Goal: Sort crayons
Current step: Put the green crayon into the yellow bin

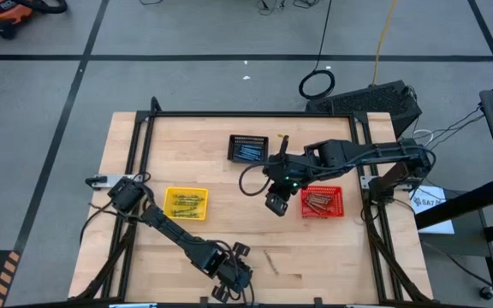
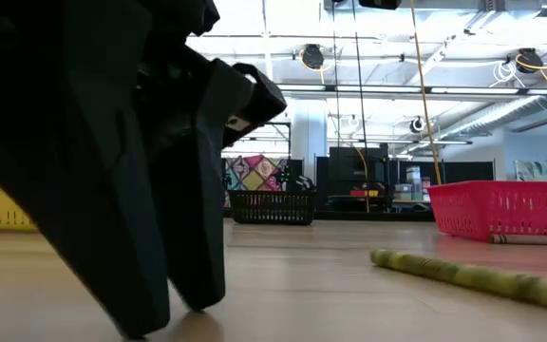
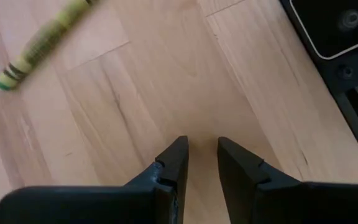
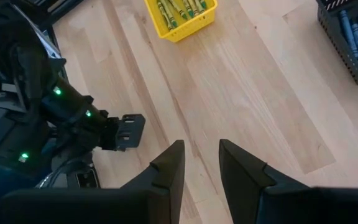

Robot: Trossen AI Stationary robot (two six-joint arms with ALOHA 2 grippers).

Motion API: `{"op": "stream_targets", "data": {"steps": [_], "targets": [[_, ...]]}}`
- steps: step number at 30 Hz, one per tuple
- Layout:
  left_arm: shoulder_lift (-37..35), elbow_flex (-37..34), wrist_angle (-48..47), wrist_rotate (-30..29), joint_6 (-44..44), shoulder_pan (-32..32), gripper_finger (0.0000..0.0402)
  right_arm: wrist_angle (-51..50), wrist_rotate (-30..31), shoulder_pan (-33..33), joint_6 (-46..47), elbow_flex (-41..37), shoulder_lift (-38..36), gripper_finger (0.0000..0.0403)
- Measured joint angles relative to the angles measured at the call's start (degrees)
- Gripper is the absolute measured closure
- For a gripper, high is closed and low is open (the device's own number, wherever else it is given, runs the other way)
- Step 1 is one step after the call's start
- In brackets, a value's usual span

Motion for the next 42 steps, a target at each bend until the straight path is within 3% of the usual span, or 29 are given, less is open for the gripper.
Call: {"op": "stream_targets", "data": {"steps": [7, 11, 15, 20, 24, 34, 42], "targets": [[-2.2, 2.1, -1.6, -7.1, 5.6, 0.5, 0.0322, -7.1, 0.3, 0.9, 2.6, 0.0, 0.0, 0.0316], [-3.1, 4.3, -9.4, -10.9, 6.0, 0.6, 0.0322, -20.3, 6.1, 5.1, 10.0, -0.7, 0.3, 0.0316], [-5.5, 4.4, -18.1, -15.7, 5.9, 0.0, 0.0322, -23.7, 4.5, 10.7, 18.9, -4.3, 0.5, 0.0316], [-8.7, 4.5, -30.9, -15.9, 1.5, -1.6, 0.0322, -16.3, 4.4, 19.4, 26.8, -11.1, 0.5, 0.0316], [-11.8, 4.5, -33.9, -15.9, 0.1, -3.9, 0.0322, -7.3, 4.4, 23.2, 34.0, -19.8, 0.5, 0.0316], [-16.5, 4.5, -33.7, -15.6, -3.9, -8.6, 0.0322, 14.0, 4.4, 24.2, 42.2, -38.1, 0.5, 0.0316], [-16.6, 4.5, -33.7, -15.4, -4.6, -9.7, 0.0322, 14.5, 4.3, 24.2, 47.0, -44.2, 0.5, 0.0316]]}}
